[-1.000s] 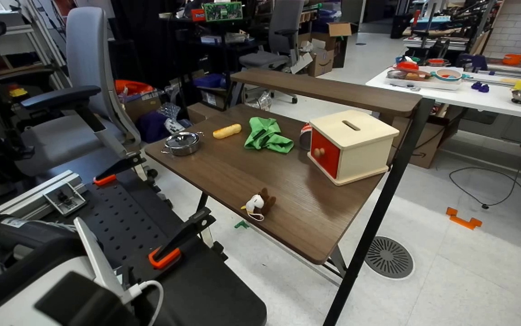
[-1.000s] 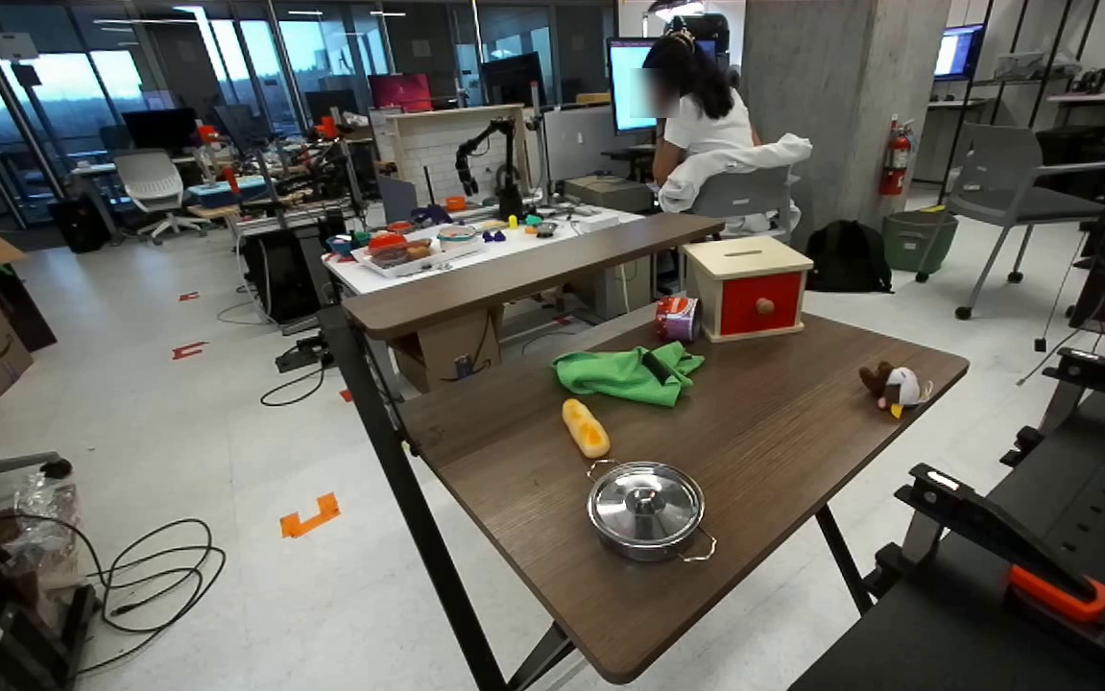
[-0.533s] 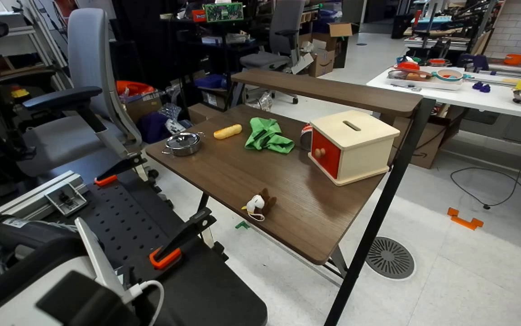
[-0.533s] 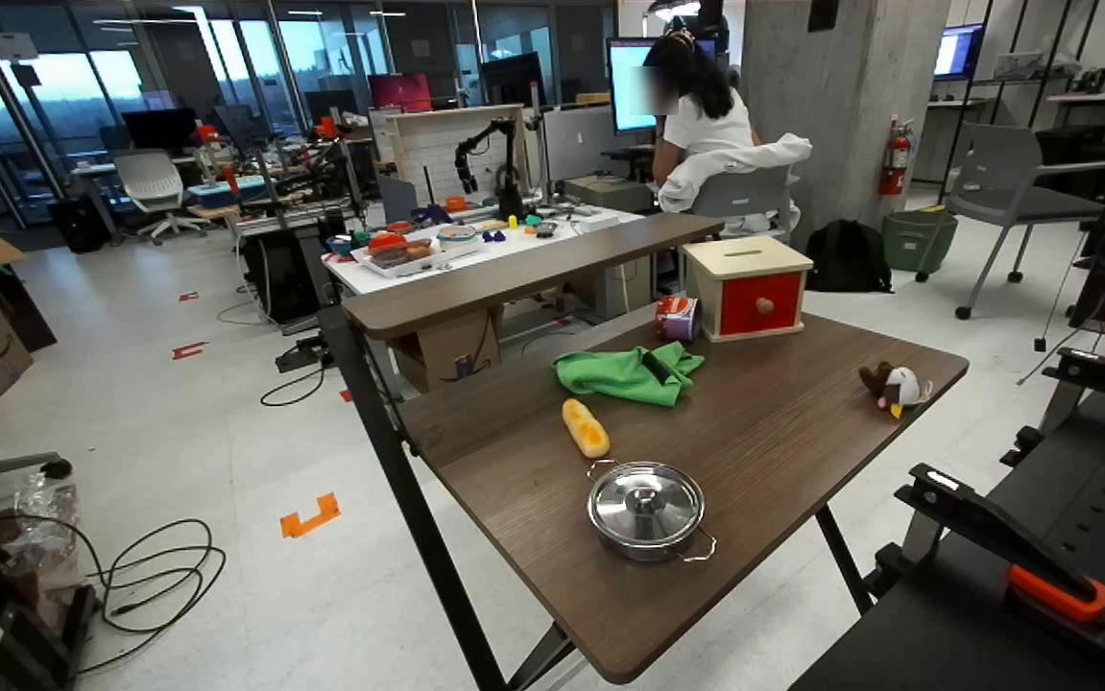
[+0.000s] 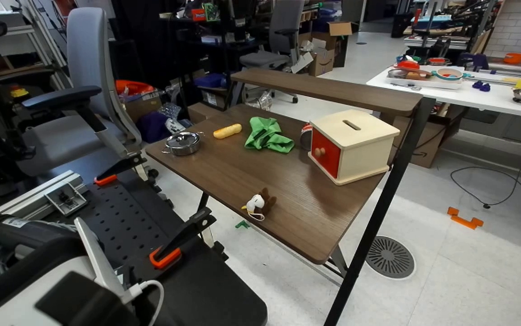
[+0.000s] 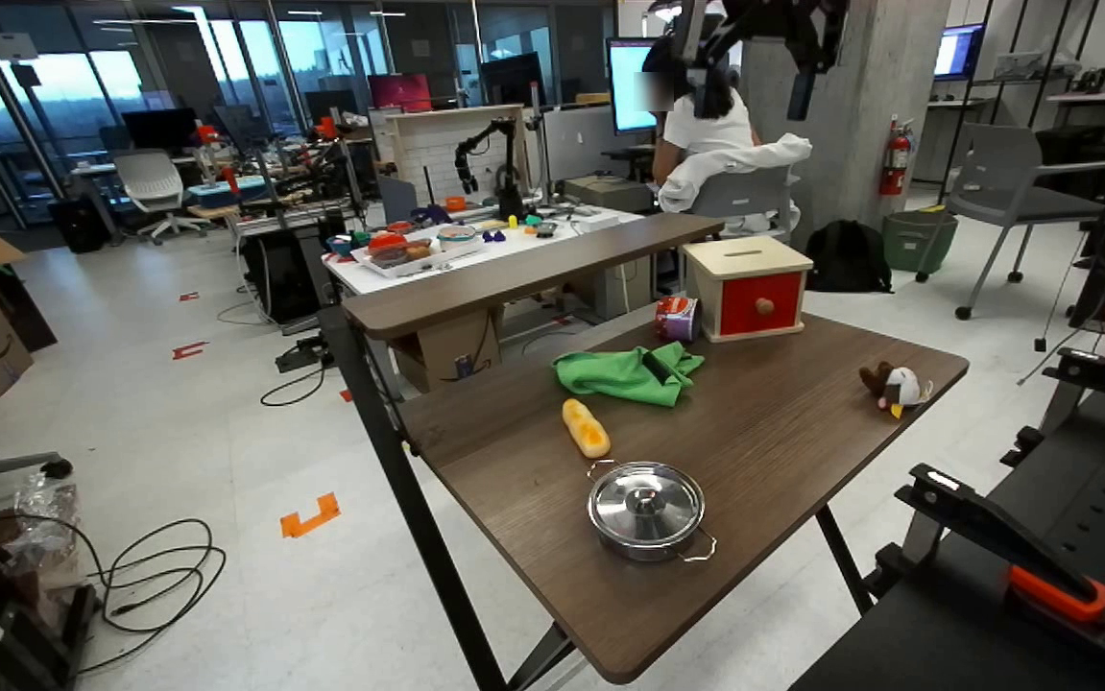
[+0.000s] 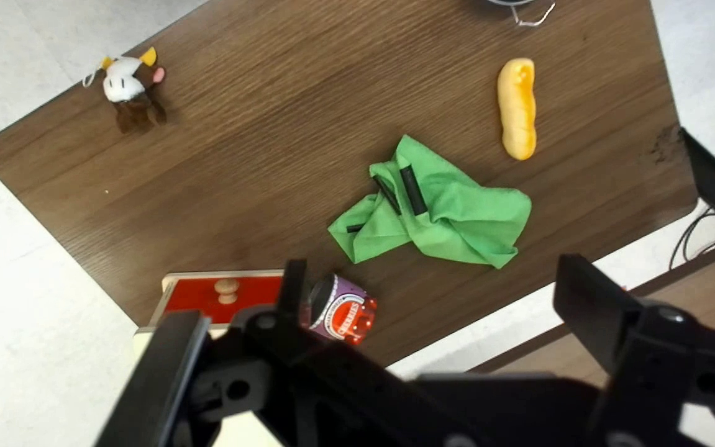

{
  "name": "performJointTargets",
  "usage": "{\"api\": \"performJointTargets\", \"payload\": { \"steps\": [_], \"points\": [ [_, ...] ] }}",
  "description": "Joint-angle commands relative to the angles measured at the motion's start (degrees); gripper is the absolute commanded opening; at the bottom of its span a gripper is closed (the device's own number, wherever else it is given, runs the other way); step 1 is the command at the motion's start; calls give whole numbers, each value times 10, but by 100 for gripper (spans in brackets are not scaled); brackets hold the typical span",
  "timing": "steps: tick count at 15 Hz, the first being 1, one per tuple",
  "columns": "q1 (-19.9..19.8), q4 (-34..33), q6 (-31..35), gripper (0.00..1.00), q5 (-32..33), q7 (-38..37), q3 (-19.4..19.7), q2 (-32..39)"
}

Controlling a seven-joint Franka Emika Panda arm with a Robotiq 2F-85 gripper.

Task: Open the drawer

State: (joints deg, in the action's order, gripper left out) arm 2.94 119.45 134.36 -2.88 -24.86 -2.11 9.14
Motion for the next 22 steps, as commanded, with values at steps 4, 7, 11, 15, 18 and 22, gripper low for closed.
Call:
{"api": "performJointTargets", "payload": {
  "steps": [4, 7, 11, 15, 18, 22],
  "points": [
    [-25, -18, 73, 100, -2, 39, 45, 94],
    [-39, -23, 98, 100, -3, 67, 60, 135],
    [-41, -38, 138, 100, 14, 76, 84, 190],
    [-29, -59, 169, 100, 40, 60, 114, 242],
    [-24, -87, 179, 100, 48, 55, 130, 287],
    [-24, -131, 189, 100, 42, 55, 137, 340]
  ]
}}
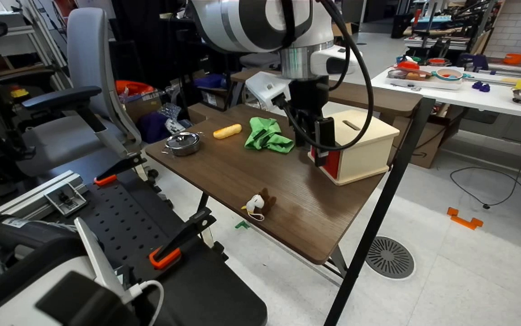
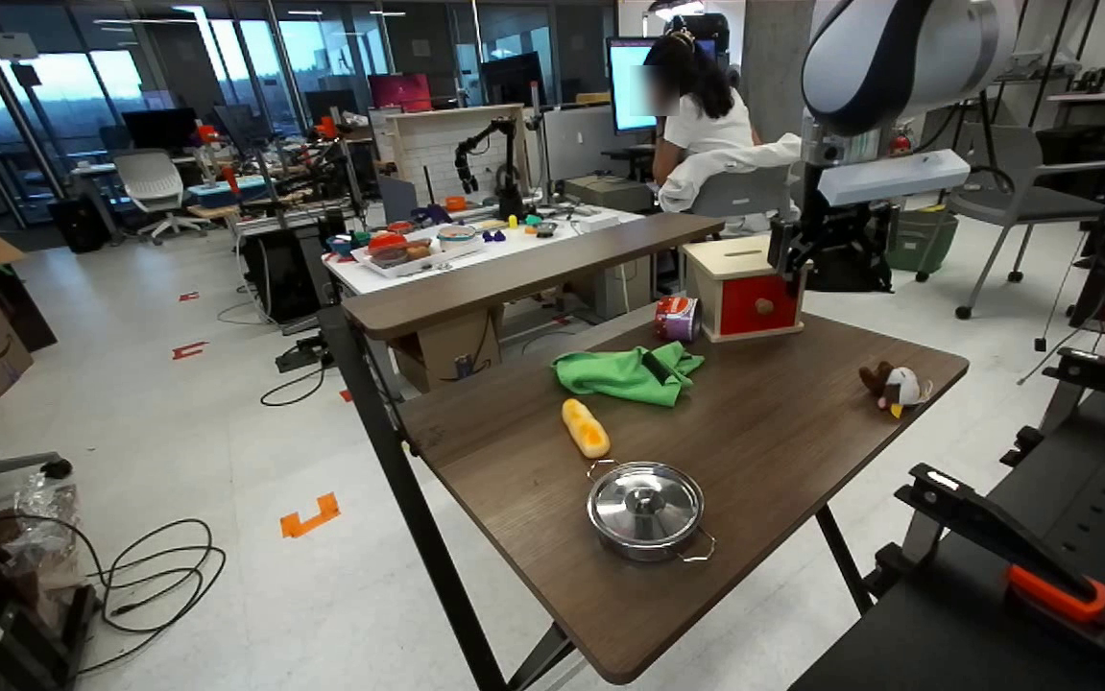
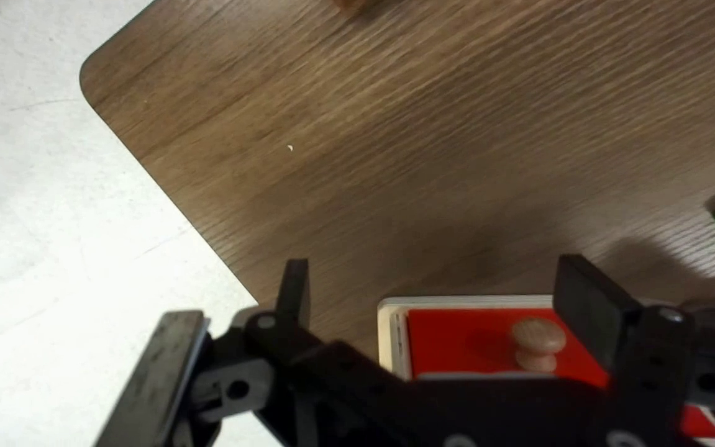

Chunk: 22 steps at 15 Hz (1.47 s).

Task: Open the drawer

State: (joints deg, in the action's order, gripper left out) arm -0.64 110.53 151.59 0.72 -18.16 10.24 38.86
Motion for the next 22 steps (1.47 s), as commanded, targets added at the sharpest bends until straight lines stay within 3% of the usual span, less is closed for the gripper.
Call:
{"api": "performJointTargets", "payload": {
  "steps": [1, 6, 16, 17, 19, 22],
  "points": [
    [13, -53, 26, 100, 5, -14, 15, 55],
    [21, -96, 50, 100, -4, -20, 14, 101],
    [36, -142, 56, 100, -7, -26, 13, 129],
    [38, -146, 57, 78, -5, -29, 18, 132],
    [41, -149, 56, 68, -3, -30, 21, 136],
    [44, -150, 55, 44, -1, -29, 24, 139]
  ]
}}
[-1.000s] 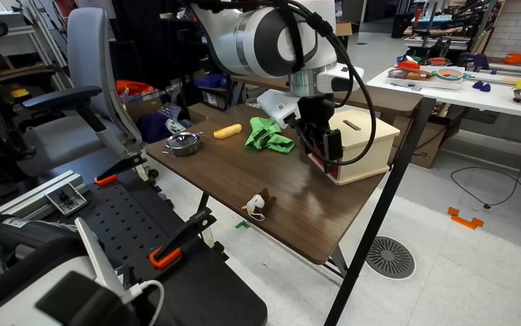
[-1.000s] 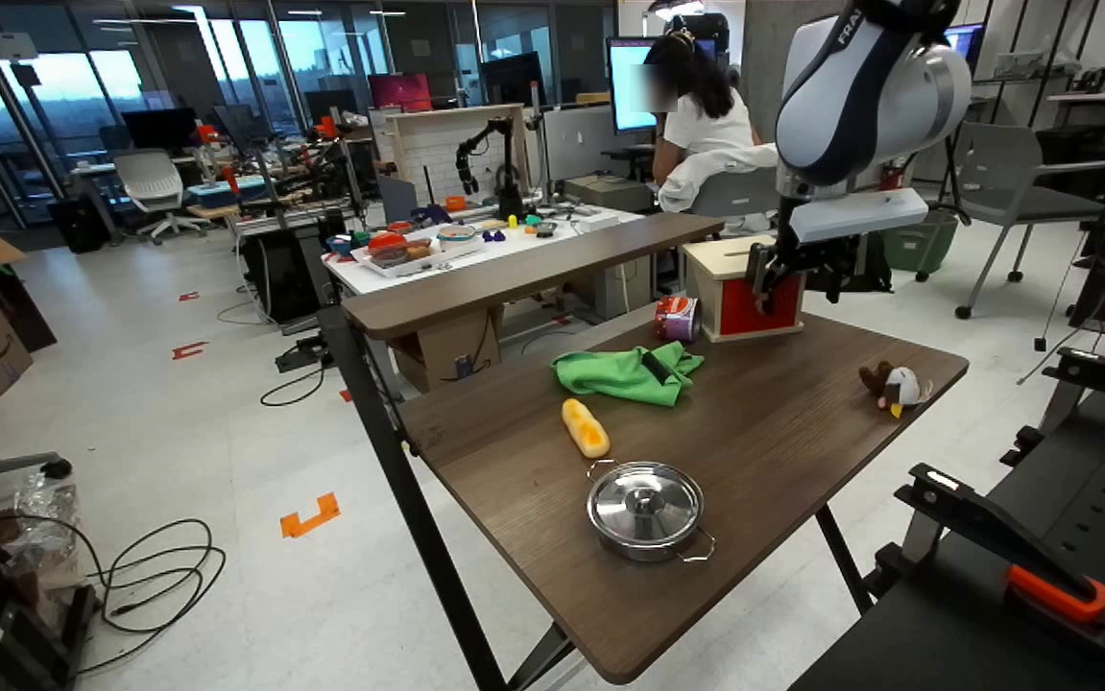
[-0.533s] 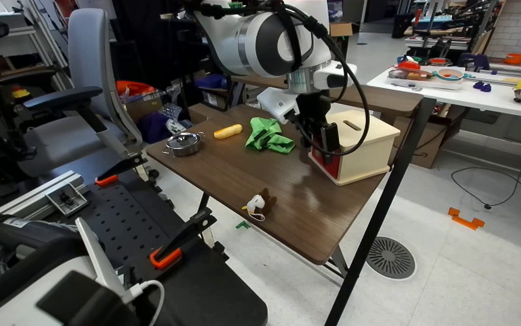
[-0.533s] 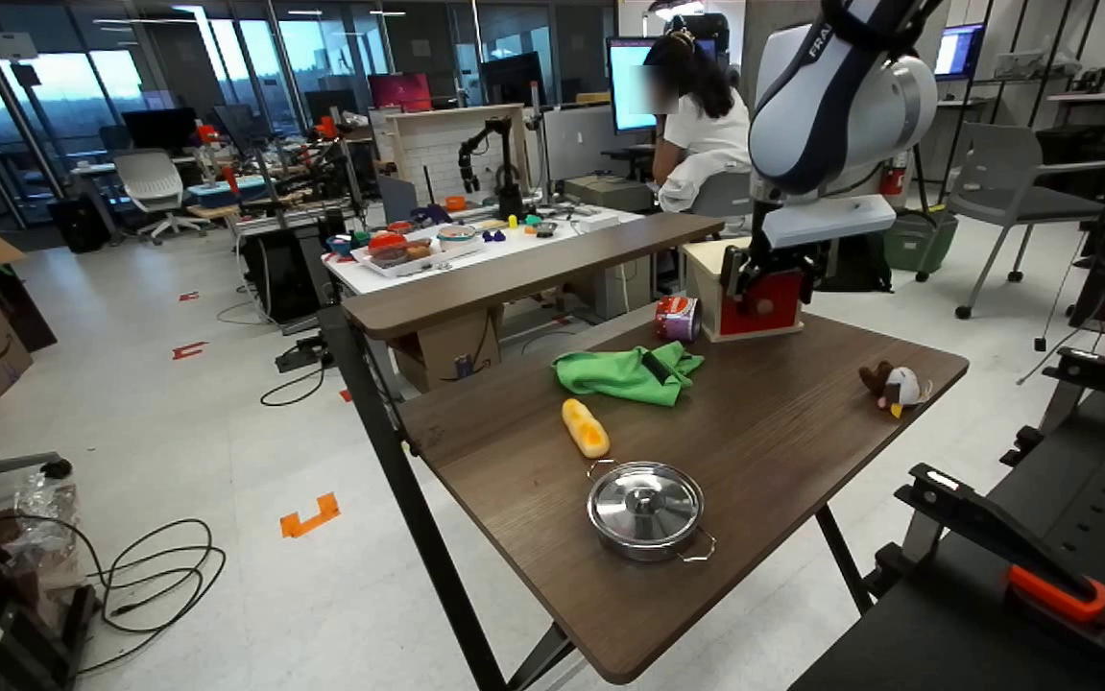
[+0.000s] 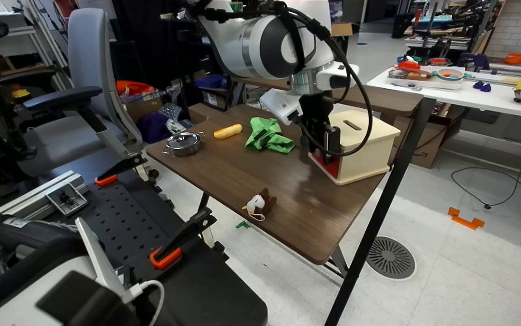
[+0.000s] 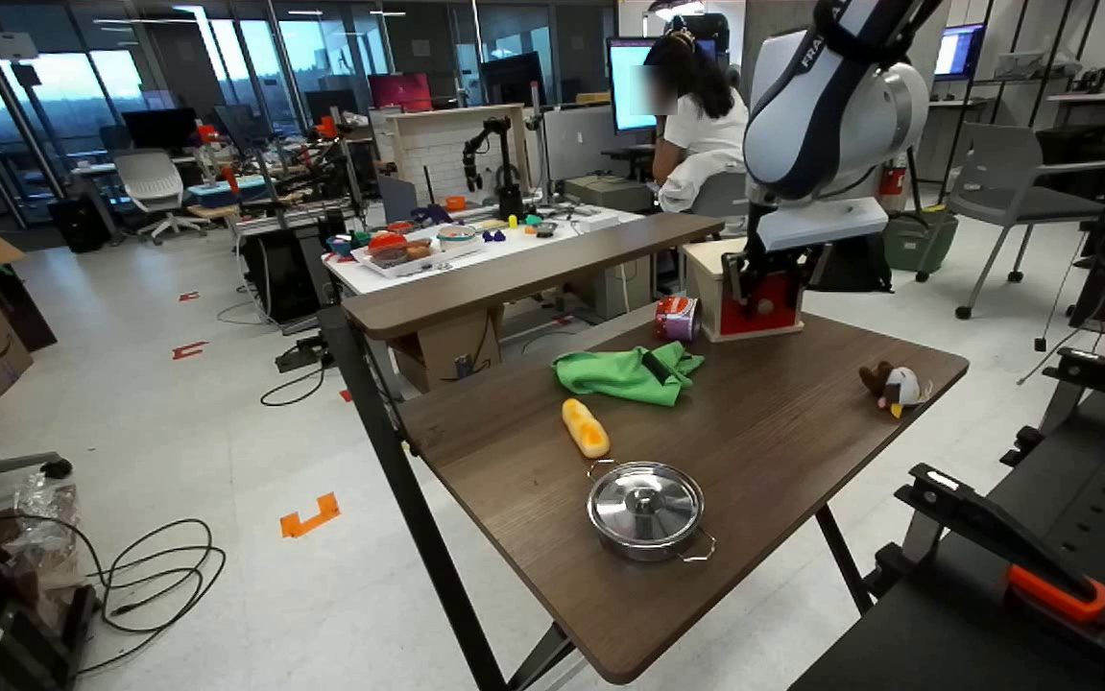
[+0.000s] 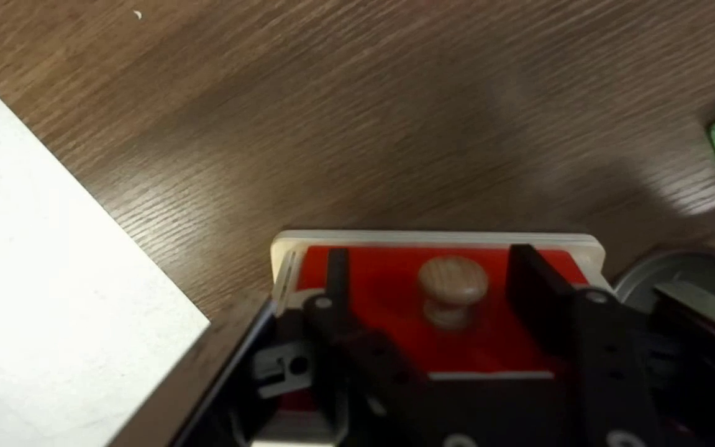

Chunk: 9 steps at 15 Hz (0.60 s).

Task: Open the drawer

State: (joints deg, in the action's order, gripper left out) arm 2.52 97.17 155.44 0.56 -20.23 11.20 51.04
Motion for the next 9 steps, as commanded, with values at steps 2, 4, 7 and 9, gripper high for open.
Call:
{"api": "performJointTargets", "payload": {
  "steps": [2, 4, 7, 9],
  "points": [
    [14, -11, 17, 29, 0, -7, 15, 15],
    [18, -3, 17, 13, 0, -6, 14, 9],
    [27, 14, 8, 7, -7, -21, 12, -4],
    [29, 21, 1, 7, -11, -30, 10, -10]
  ]
}}
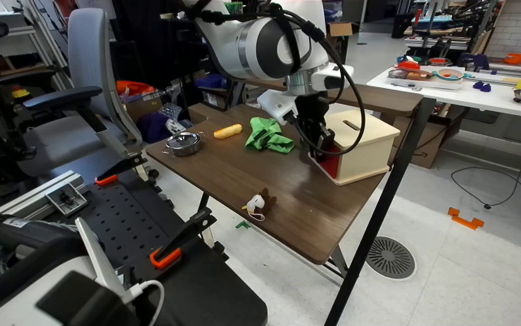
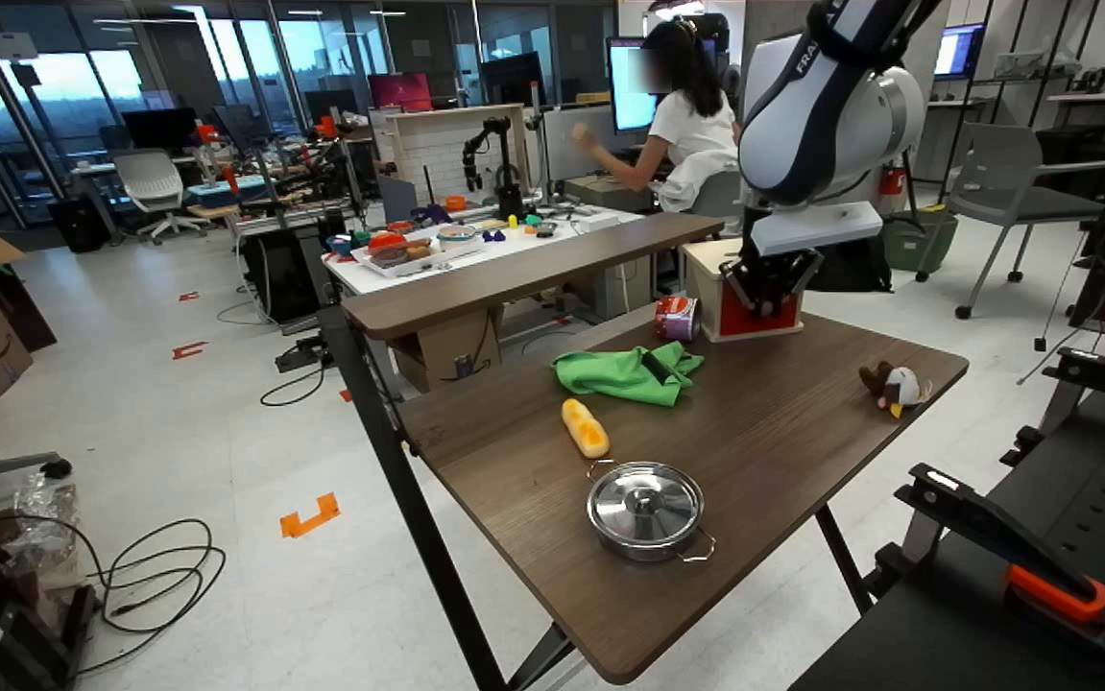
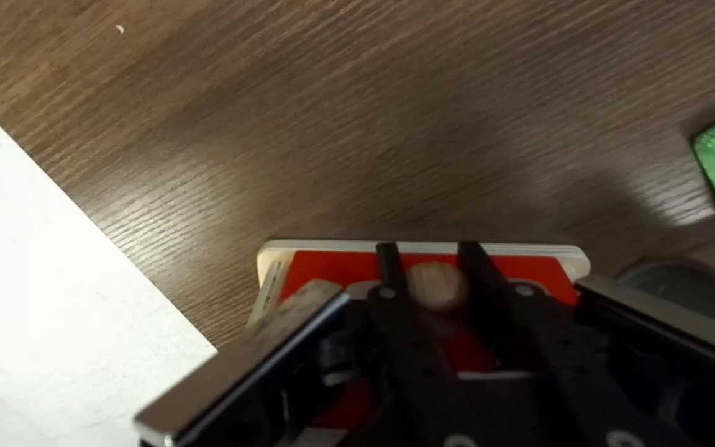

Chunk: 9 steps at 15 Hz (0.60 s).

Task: Open the drawer

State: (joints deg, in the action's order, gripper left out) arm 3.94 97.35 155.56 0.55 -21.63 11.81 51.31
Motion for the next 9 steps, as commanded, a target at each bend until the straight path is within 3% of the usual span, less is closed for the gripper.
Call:
{"api": "performJointTargets", "payload": {
  "steps": [1, 9],
  "points": [
    [14, 24, -5, 7, -13, -18, 1, -16],
    [19, 79, -36, 7, -15, -11, -19, -52]
  ]
}}
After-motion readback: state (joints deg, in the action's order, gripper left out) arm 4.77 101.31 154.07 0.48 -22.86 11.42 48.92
